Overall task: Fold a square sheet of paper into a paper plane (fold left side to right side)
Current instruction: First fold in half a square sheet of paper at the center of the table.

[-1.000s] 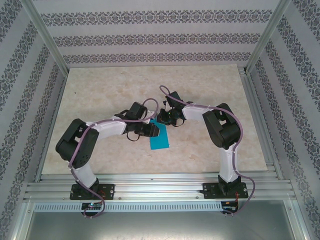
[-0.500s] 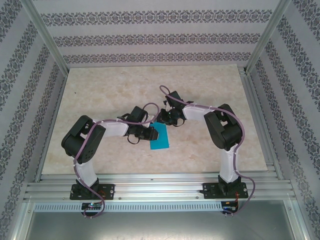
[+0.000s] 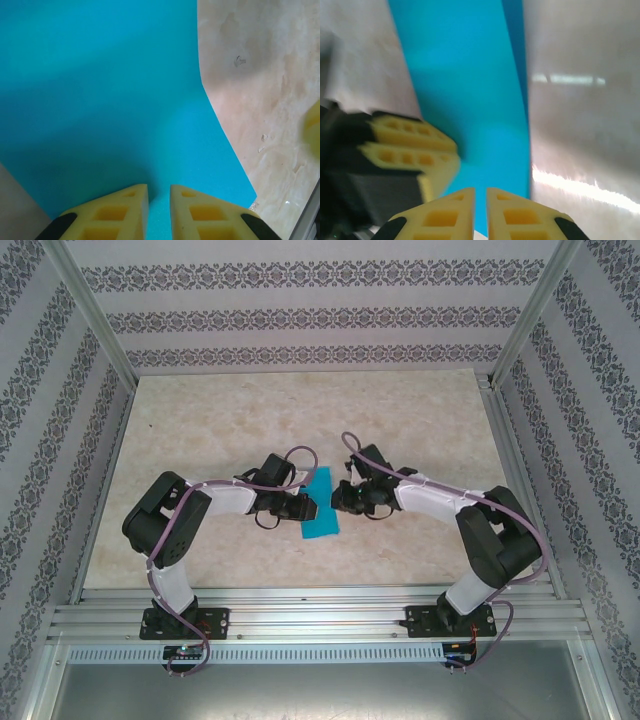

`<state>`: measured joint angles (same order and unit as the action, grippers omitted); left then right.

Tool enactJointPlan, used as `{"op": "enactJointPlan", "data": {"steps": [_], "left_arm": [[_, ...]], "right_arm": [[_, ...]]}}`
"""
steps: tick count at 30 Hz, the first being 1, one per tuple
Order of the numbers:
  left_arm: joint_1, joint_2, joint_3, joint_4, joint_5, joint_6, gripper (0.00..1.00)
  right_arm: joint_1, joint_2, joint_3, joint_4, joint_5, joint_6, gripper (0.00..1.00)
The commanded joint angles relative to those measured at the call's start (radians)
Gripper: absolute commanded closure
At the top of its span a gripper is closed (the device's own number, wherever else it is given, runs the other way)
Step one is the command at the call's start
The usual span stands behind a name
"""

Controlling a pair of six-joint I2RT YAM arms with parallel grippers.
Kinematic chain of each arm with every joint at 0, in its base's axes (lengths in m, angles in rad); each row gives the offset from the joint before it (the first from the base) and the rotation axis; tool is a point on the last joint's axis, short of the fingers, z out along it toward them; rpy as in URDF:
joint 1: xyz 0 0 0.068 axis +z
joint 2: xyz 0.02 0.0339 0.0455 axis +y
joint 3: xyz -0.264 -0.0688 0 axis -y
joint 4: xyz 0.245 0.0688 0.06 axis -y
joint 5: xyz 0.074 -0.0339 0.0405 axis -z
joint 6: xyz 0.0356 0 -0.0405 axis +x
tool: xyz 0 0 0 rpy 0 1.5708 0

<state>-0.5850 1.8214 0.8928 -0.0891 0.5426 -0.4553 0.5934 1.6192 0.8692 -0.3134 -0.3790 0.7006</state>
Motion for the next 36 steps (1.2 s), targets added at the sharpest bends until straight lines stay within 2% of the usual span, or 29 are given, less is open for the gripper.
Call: {"op": "enactJointPlan", "data": {"steps": [1,14,22,36], "left_arm": [[-0.019,0.03,-0.034,-0.036,-0.061,-0.007,0.79],[-0.02,-0.037,-0.036,-0.132,-0.144,0.028,0.79],[-0.02,-0.034,-0.033,-0.113,-0.136,0.018,0.79],[0.027,-0.014,0.062,-0.108,-0.117,0.005,0.68]], "right_arm": [[0.048,-0.005,-0.04,0.059,-0.017,0.074,0.87],[0.091,0.066,0.013,0.051,0.006,0.068,0.87],[0.104,0.121,0.008,0.049,0.018,0.064,0.87],[0.113,0.182,-0.001,-0.093,0.113,-0.012,0.87]]}}
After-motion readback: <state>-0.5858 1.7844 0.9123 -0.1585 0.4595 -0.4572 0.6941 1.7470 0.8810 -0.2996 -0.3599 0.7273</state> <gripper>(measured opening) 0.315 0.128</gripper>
